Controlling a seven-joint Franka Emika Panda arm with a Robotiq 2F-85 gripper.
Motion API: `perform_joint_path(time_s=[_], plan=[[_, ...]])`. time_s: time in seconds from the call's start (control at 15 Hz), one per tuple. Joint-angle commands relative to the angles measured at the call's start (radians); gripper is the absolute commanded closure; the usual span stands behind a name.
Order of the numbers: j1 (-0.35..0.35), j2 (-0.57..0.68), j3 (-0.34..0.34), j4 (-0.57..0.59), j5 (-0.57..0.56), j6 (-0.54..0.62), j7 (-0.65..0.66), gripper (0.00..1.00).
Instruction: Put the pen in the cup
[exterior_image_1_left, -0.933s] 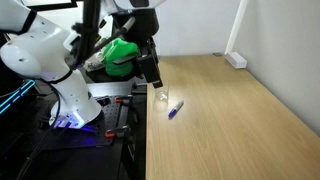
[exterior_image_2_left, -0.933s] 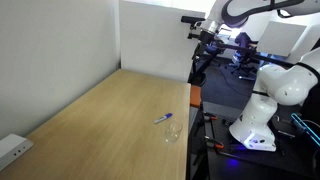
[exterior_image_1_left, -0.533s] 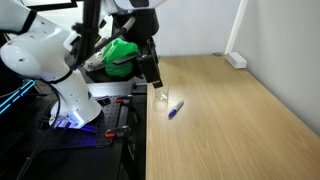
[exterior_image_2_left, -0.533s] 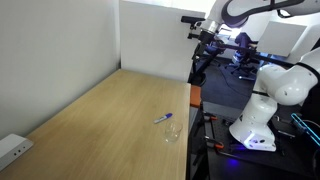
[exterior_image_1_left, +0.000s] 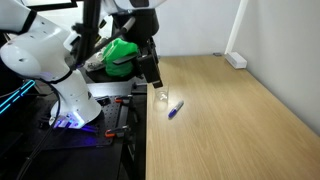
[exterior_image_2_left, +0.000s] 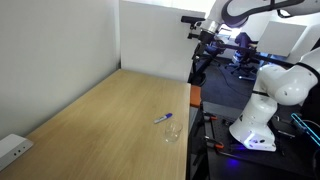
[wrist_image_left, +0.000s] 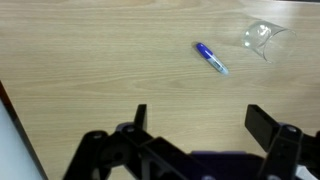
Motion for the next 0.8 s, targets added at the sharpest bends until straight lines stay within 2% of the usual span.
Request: perform_joint_path(time_s=[0.0, 0.33, 0.73], plan=[[-0.019, 0.006, 0.018, 0.001, 0.016, -0.002, -0.012, 0.0], [-0.019, 0.006, 0.018, 0.001, 0.016, -0.002, -0.012, 0.0], [0.043, 0.031, 0.053, -0.043, 0.044, 0.143, -0.028, 0.0]])
